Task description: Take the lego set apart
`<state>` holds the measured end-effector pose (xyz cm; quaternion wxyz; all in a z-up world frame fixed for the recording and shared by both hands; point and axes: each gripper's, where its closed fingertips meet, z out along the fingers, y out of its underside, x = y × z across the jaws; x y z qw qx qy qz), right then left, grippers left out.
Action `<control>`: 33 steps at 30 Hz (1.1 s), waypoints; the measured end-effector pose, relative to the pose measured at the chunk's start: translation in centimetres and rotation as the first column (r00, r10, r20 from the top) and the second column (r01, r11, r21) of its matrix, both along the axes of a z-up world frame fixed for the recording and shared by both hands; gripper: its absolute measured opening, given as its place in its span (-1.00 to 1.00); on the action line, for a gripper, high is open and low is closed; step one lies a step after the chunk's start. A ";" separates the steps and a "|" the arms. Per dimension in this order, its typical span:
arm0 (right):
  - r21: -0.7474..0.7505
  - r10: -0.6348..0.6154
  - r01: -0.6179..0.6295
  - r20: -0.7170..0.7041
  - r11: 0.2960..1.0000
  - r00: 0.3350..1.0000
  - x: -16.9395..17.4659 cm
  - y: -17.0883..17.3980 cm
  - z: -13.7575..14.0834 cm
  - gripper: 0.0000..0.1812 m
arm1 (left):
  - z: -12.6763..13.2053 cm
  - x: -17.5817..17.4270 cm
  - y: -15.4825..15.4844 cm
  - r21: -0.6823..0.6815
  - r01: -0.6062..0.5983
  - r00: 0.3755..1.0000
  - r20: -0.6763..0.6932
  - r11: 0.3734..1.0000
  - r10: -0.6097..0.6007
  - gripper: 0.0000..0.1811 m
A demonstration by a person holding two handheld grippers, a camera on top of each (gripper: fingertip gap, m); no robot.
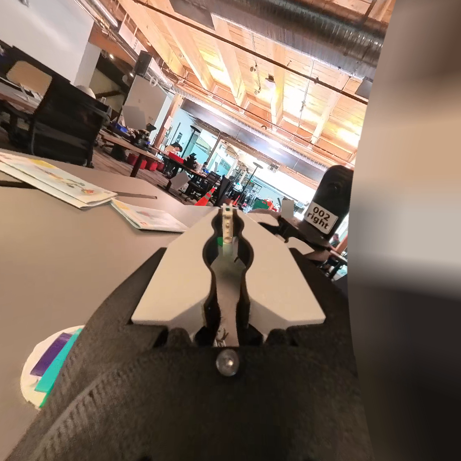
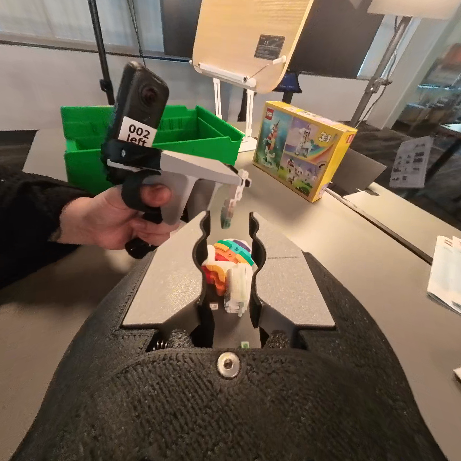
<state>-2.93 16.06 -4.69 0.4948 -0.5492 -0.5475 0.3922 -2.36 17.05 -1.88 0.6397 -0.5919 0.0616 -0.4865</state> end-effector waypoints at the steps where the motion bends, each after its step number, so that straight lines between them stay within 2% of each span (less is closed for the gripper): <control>1: 0.003 0.006 -0.006 0.021 1.000 1.000 -0.1 0.0 -0.4 -0.68 | -0.2 0.0 0.1 -0.013 0.012 1.000 0.017 1.000 -0.012 -0.92; 2: 0.024 0.002 -0.003 0.031 1.000 1.000 -0.1 0.1 -0.6 -0.88 | -0.4 0.0 0.2 -0.023 0.027 0.999 0.035 0.999 -0.026 -0.92; 6: 0.164 -0.039 0.025 0.082 0.986 0.996 0.4 0.6 -1.6 -0.94 | -1.5 -0.3 0.3 -0.050 0.024 0.999 0.023 0.998 -0.023 -0.92; 8: 0.272 -0.064 0.022 0.146 0.962 0.987 0.7 1.0 -2.7 -0.94 | -2.1 -0.6 0.4 -0.028 -0.045 0.994 -0.101 0.999 0.042 -0.85; 9: 0.336 -0.085 0.019 0.182 0.942 0.980 0.9 1.3 -3.4 -0.94 | -2.3 -0.8 0.4 0.019 -0.087 0.971 -0.220 0.996 0.089 -0.78; 10: 0.405 -0.108 0.012 0.216 0.914 0.970 1.2 1.7 -4.0 -0.94 | -2.6 -0.9 0.4 0.090 -0.116 0.913 -0.383 0.989 0.142 -0.70; 11: 0.474 -0.122 -0.011 0.250 0.881 0.960 1.4 1.9 -4.5 -0.94 | -3.2 -0.9 0.4 0.172 -0.134 0.807 -0.552 0.976 0.209 -0.64; 13: 0.570 -0.143 -0.064 0.311 0.819 0.940 1.7 2.0 -5.3 -0.93 | -4.5 -0.6 0.1 0.338 -0.096 0.528 -0.780 0.936 0.336 -0.58; 15: 0.608 -0.133 -0.126 0.362 0.784 0.923 1.8 1.5 -5.9 -0.93 | -6.2 -0.7 0.5 0.458 -0.046 0.220 -0.862 0.888 0.456 -0.49; 16: 0.624 -0.133 -0.153 0.386 0.766 0.913 1.8 1.2 -6.2 -0.93 | -7.1 -0.4 0.4 0.478 0.005 0.118 -0.872 0.878 0.474 -0.51; 18: 0.639 -0.132 -0.193 0.424 0.744 0.896 1.8 0.8 -6.7 -0.94 | -8.5 0.3 0.3 0.485 0.082 0.003 -0.874 0.871 0.486 -0.64; 19: 0.640 -0.133 -0.202 0.435 0.741 0.890 1.9 0.8 -6.9 -0.94 | -8.9 0.4 0.3 0.491 0.108 -0.041 -0.867 0.864 0.497 -0.78; 21: 0.637 -0.137 -0.209 0.448 0.742 0.883 2.1 1.0 -7.1 -0.94 | -9.4 0.2 0.5 0.501 0.131 -0.112 -0.850 0.856 0.515 -0.85; 22: 0.633 -0.135 -0.212 0.453 0.744 0.881 2.2 1.1 -7.2 -0.93 | -9.9 0.2 0.5 0.469 0.130 -0.122 -0.867 0.873 0.484 -0.89; 23: 0.638 -0.136 -0.213 0.451 0.740 0.882 2.2 1.2 -7.2 -0.93 | -10.3 0.3 0.6 0.429 0.111 -0.106 -0.892 0.896 0.440 -0.91; 24: 0.655 -0.143 -0.211 0.444 0.726 0.885 2.2 1.3 -7.1 -0.93 | -10.5 0.4 0.6 0.395 0.079 -0.062 -0.914 0.915 0.400 -0.92; 25: 0.681 -0.155 -0.206 0.429 0.702 0.890 2.2 1.4 -6.9 -0.93 | -10.4 0.4 0.7 0.351 0.036 0.006 -0.936 0.936 0.351 -0.92; 27: 0.750 -0.187 -0.189 0.386 0.634 0.904 2.1 1.7 -6.1 -0.93 | -10.1 0.5 0.7 0.250 -0.032 0.183 -0.950 0.968 0.251 -0.92; 31: 0.850 -0.252 -0.180 0.339 0.496 0.906 2.2 2.6 -5.7 -0.96 | -9.7 0.3 0.6 0.005 -0.095 0.524 -0.850 0.995 0.054 -0.93; 33: 0.858 -0.253 -0.151 0.306 0.491 0.918 2.3 3.0 -5.4 -0.96 | -9.8 -0.2 0.9 -0.097 -0.111 0.633 -0.774 0.989 -0.005 -0.93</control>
